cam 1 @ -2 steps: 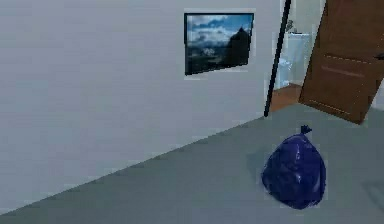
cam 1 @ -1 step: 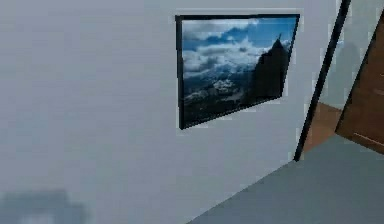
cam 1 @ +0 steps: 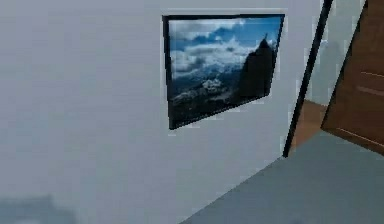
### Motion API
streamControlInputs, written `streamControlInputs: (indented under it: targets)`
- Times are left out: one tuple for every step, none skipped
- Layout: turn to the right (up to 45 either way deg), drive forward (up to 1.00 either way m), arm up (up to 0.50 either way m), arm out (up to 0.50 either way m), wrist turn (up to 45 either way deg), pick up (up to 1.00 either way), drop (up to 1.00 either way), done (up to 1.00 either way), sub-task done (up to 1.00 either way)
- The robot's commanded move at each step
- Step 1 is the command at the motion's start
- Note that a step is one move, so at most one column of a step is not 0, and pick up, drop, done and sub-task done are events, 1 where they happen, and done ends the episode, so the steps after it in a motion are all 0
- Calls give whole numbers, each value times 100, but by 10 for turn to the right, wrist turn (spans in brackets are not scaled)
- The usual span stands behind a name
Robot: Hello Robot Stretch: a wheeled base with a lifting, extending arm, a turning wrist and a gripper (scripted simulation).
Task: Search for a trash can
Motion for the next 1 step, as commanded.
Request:
streamControlInputs:
  targets:
    - [0,45,0,0,0,0,0,0,0]
